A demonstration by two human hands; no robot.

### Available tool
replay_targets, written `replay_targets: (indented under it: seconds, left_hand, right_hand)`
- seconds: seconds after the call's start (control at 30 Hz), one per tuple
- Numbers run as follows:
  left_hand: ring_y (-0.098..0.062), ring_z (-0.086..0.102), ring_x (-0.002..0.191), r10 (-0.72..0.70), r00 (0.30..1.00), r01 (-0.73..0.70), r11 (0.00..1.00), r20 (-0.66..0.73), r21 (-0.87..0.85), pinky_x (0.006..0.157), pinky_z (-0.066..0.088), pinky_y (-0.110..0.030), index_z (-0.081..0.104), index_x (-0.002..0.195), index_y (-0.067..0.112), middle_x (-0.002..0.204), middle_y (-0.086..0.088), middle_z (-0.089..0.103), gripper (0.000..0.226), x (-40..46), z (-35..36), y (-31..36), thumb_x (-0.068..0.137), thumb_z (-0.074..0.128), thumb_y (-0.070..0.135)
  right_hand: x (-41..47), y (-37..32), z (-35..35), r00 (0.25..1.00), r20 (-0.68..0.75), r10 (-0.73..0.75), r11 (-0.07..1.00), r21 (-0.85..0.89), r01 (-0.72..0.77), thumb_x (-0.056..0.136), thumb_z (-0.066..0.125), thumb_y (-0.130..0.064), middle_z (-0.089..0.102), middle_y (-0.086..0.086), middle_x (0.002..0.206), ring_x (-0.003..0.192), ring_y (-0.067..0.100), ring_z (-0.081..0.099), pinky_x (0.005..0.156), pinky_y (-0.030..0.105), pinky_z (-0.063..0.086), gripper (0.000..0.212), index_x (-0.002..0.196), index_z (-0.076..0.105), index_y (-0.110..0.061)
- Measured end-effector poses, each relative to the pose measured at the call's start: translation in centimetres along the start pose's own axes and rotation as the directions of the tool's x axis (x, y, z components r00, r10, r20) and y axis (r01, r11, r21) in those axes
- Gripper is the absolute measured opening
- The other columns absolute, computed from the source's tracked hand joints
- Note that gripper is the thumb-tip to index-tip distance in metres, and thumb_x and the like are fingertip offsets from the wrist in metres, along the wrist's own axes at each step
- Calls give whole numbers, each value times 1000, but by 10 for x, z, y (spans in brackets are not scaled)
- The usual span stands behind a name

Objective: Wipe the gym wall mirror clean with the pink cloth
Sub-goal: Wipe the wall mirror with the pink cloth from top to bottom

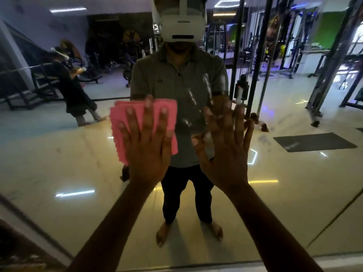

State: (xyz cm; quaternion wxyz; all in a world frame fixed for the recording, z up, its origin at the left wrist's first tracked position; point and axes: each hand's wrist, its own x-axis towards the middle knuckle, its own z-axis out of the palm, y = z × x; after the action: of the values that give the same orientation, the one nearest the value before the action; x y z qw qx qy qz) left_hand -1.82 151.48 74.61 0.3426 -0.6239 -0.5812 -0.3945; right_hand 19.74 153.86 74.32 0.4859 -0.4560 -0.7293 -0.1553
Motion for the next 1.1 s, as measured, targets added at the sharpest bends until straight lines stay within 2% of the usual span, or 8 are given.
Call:
replay_targets:
  seconds: [0.1,0.27,0.43,0.5,0.63,0.83,1.0,1.1]
  left_hand:
    - [-43,2,167,250,956,-262,963,151,64,131,1,-70,3,175,29,182,-12,1,76,-53,2,-9,113,45,44]
    - [-51,9,164,-125,990,128,991,-71,35,132,-3,-67,26,171,16,179,-21,14,64,15,-8,-8,114,45,38]
    - [-43,2,167,264,956,-271,962,129,39,132,-2,-68,7,174,30,182,-10,2,72,-48,3,-9,113,45,40]
    - [-42,0,167,213,970,-220,974,117,55,132,-3,-67,11,173,29,182,-10,1,74,-52,-4,-27,111,50,37]
    - [-52,7,164,-113,993,112,993,-36,-25,132,-5,-68,18,172,20,179,-22,12,65,3,-6,-9,114,42,37]
    - [-40,0,167,226,970,-229,973,85,29,132,-3,-65,15,172,26,182,-7,-1,70,-48,-2,-25,112,48,38]
    - [-51,8,164,-119,988,114,992,-94,-51,132,-3,-67,22,171,20,179,-17,12,61,14,-6,-10,116,36,41]
    - [-49,6,165,41,999,-43,998,-30,-55,131,-4,-66,17,172,22,180,-15,10,61,1,4,13,116,35,42]
  right_hand:
    - [-3,11,-3,999,28,-41,999,29,40,108,62,-52,5,18,183,169,43,1,131,72,10,79,173,29,-21]
    - [-5,20,-5,997,51,-61,997,51,59,109,62,-49,7,17,183,170,40,0,131,72,11,77,173,30,-19]
    - [-8,20,-3,997,48,-63,996,63,60,109,63,-50,4,14,184,170,40,-1,133,70,9,79,174,28,-22]
    - [-8,19,0,997,46,-59,997,61,56,109,63,-50,3,13,184,170,40,-2,134,69,7,79,174,25,-24]
    - [-8,13,5,999,26,-28,996,85,26,109,64,-46,4,14,184,170,42,-2,134,68,5,80,174,25,-23]
    - [-9,16,6,999,15,-38,995,96,36,108,65,-46,11,18,182,169,44,3,130,74,11,79,172,27,-20]
    - [-9,14,0,999,-19,-49,994,94,51,106,70,-44,16,18,182,169,43,8,130,73,16,79,170,33,-18]
    - [-8,10,-5,996,-79,-35,992,120,44,103,76,-38,23,20,179,168,42,16,128,72,22,79,167,38,-12]
